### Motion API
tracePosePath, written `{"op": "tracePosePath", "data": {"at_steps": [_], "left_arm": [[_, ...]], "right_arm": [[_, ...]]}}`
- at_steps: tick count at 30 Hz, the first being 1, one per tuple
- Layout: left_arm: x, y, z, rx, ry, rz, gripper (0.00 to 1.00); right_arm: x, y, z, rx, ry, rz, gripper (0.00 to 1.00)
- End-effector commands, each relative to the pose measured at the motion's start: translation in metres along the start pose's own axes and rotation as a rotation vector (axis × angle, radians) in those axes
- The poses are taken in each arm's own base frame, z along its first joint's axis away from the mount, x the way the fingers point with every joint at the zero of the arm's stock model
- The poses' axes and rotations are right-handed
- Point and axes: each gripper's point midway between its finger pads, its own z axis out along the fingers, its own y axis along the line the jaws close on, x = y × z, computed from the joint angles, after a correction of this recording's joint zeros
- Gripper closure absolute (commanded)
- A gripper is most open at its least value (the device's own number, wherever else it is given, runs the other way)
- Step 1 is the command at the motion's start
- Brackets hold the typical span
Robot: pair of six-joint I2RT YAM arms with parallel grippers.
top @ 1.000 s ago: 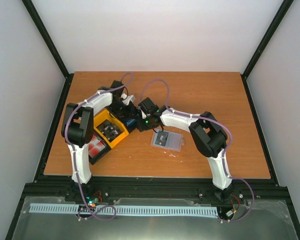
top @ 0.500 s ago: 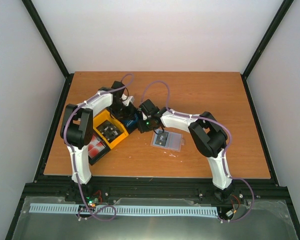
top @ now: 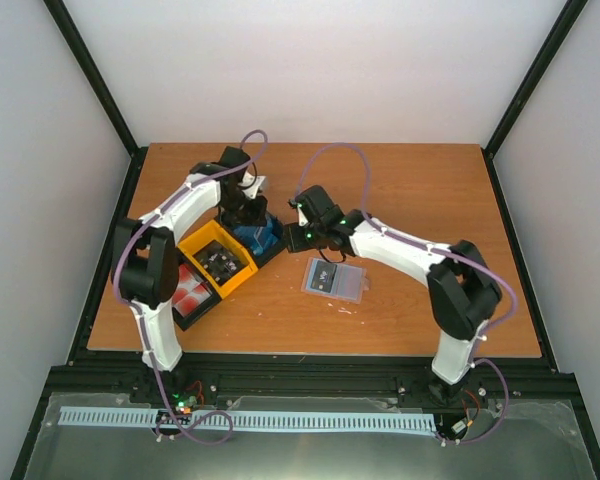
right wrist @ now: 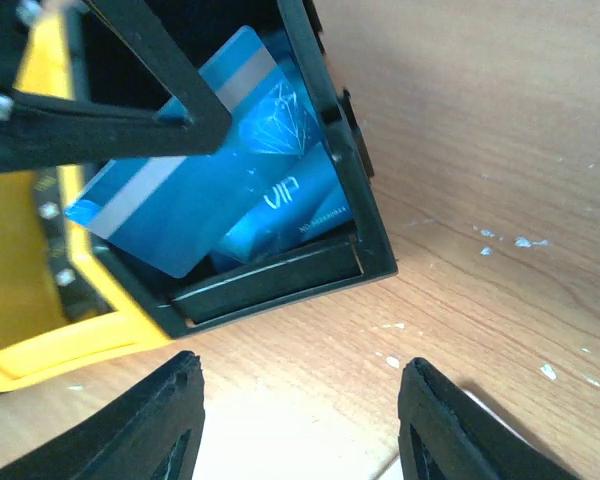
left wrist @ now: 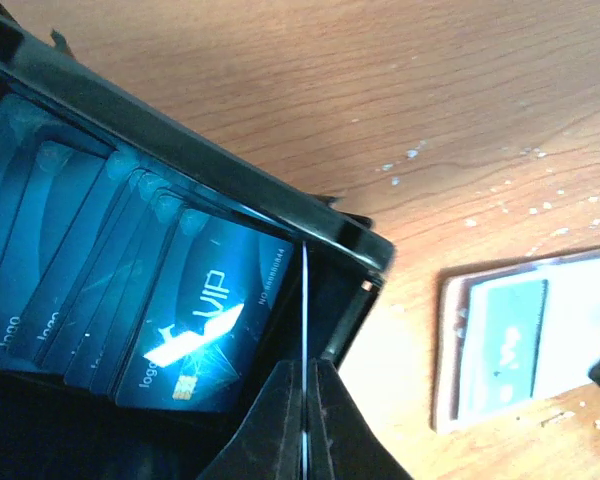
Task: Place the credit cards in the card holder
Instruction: Pick up the credit card from the storage box.
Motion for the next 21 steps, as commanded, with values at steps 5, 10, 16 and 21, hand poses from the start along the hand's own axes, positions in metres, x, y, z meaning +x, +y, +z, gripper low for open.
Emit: {"op": "tracePosePath", "data": {"at_steps": [5, 10, 16, 21], "left_arm": [[-0.016, -0.069, -0.092, 0.196, -0.21, 0.206, 0.99], [-0.029, -0.107, -0.136, 0.342, -0.368, 0.295, 0.99], [-0.035, -0.127, -0.161, 0.474, -0.532, 0.251, 0.99], [-0.036, -0.116, -0.164, 0.455, -0.62, 0.151, 0.99]], "right_arm": [[-0.021, -0.012, -0.074, -0.039, -0.11, 0.123, 0.46], [-0.011, -0.053, -0.105, 0.084, -0.136, 0.257, 0.44], [0.028, -0.087, -0.112, 0.248, -0.046, 0.327, 0.42], [0.053, -0.103, -0.103, 0.338, 0.042, 0.388, 0.42]]}}
